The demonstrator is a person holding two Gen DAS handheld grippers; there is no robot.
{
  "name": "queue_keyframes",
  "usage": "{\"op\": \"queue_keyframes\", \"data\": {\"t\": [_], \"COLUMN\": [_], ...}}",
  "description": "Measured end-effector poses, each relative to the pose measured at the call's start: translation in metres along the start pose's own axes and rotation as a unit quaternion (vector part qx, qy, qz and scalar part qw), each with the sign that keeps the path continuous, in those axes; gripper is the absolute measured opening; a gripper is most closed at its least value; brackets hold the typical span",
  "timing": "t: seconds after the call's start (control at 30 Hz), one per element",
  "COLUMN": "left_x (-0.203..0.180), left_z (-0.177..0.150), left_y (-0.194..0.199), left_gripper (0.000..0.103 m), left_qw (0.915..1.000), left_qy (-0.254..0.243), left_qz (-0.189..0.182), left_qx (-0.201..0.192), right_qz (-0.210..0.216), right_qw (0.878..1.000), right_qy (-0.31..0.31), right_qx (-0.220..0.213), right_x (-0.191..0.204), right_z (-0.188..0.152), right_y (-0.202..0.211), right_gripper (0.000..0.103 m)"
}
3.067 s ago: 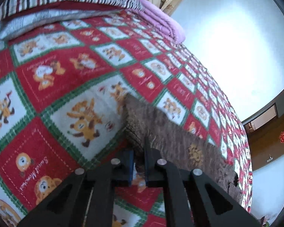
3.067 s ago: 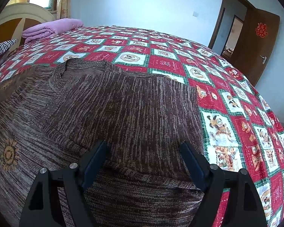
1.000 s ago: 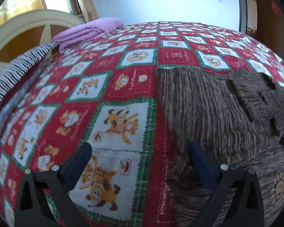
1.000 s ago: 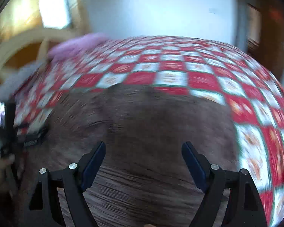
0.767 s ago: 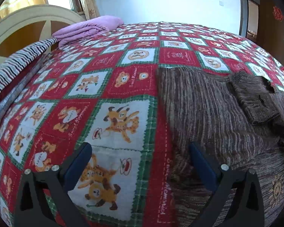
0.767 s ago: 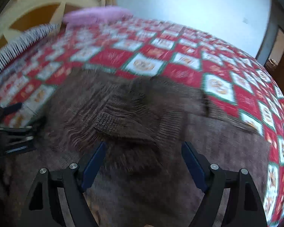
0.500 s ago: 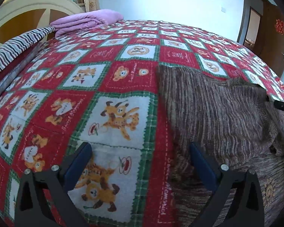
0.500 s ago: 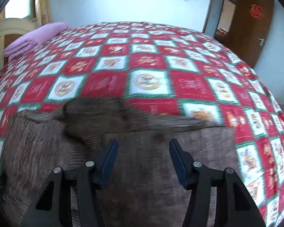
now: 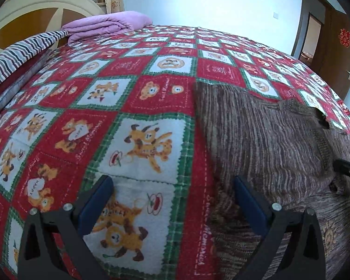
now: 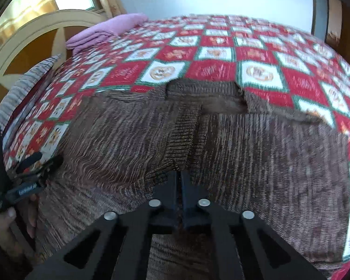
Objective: Fold small clothes
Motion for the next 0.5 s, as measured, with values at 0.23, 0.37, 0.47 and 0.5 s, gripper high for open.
{"op": "queue_keyframes", "data": {"t": [0.23,0.37,0.47,0.5], "left_x": [0.0,0.001,0.001,0.001], "left_z": [0.0,0.0,0.0,0.0], "left_y": [0.0,0.0,0.0,0.0], "left_gripper": [0.103,0.103,0.103,0.103], "left_qw": [1.0,1.0,1.0,1.0], "left_qy": [0.0,0.003,0.004,0.004], "left_qz": [0.0,-0.002,-0.003,-0.003], "left_qx": [0.001,0.0,0.0,0.0], "right_qz": [-0.008,-0.001,0.007,0.01], "right_qw": [1.0,1.0,0.999,0.999], "right_qy": [0.027,0.015,0.02,0.024], "right_qx": [0.001,-0.024,-0.04,-0.045], "right_x": [-0.001,-0.007,-0.002,0.001], "right_z": [-0.028,-0.027,-0.018,-0.015], "right_y": [0.009,0.018,0.024,0.025], "right_gripper": [0.0,0.001,0.075,0.081]}}
Point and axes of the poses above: each gripper's, at about its wrist camera, not at the fingertips, and y roughly against the way its jaws point, x to its left, z to its top, the point moved 3 cm from there along -y, roughly the way its jaws point, and after that the axes turned 4 degrees about z, right-handed, at the moved point
